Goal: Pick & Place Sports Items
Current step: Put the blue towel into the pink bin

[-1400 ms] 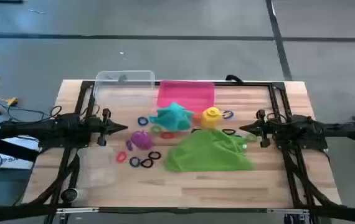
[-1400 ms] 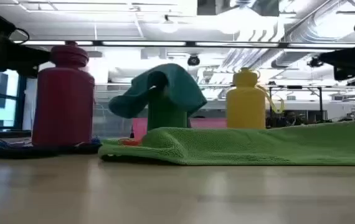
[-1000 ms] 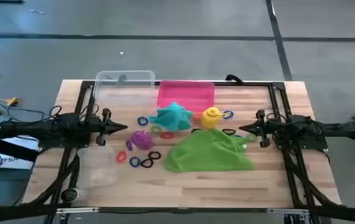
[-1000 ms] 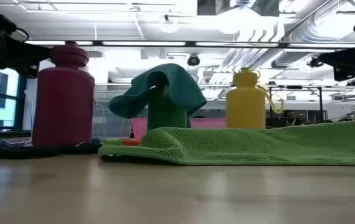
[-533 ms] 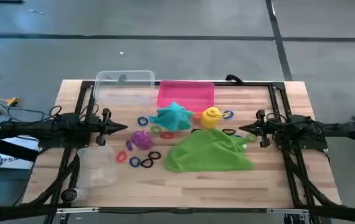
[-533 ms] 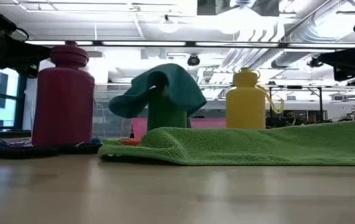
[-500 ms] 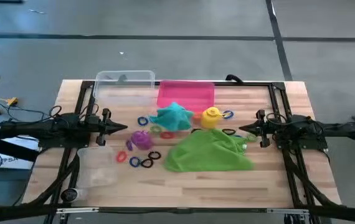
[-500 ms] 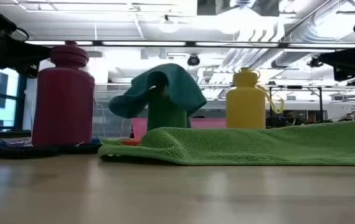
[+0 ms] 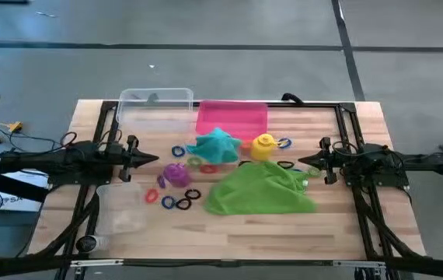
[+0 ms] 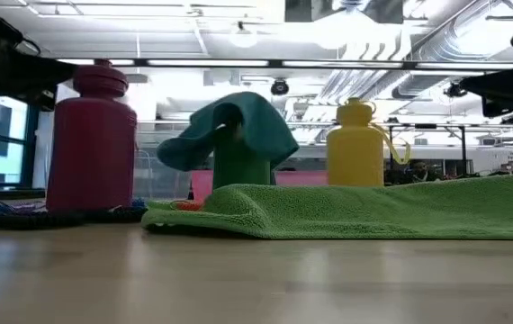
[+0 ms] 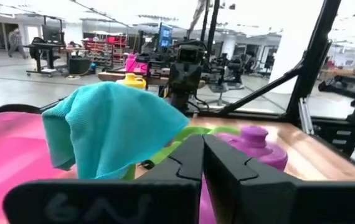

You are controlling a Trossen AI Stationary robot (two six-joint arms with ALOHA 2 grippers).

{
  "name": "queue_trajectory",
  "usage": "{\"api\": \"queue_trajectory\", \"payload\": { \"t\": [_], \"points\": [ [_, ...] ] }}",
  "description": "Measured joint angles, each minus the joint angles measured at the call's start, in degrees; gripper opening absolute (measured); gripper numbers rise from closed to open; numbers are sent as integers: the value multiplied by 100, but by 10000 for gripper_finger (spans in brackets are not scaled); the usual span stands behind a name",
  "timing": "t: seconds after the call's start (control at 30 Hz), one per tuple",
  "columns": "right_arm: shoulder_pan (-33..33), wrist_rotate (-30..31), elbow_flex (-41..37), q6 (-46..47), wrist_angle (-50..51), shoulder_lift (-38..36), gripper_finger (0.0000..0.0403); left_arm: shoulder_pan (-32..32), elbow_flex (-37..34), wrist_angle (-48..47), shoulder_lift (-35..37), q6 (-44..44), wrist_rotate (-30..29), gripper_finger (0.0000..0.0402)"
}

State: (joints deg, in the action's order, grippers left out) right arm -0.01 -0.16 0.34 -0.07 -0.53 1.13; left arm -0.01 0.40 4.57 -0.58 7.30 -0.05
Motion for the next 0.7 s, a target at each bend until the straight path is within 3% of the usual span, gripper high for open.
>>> {"api": "queue_trajectory", "payload": {
  "t": [0.27, 0.47, 0.7],
  "points": [
    [0, 0, 0, 0, -1, 0, 0, 0, 0, 346, 0, -117, 0, 0],
    [0, 0, 0, 0, -2, 0, 0, 0, 0, 621, 0, 423, 0, 0],
    [0, -1, 0, 0, -3, 0, 0, 0, 0, 623, 0, 462, 0, 0]
  ]
}}
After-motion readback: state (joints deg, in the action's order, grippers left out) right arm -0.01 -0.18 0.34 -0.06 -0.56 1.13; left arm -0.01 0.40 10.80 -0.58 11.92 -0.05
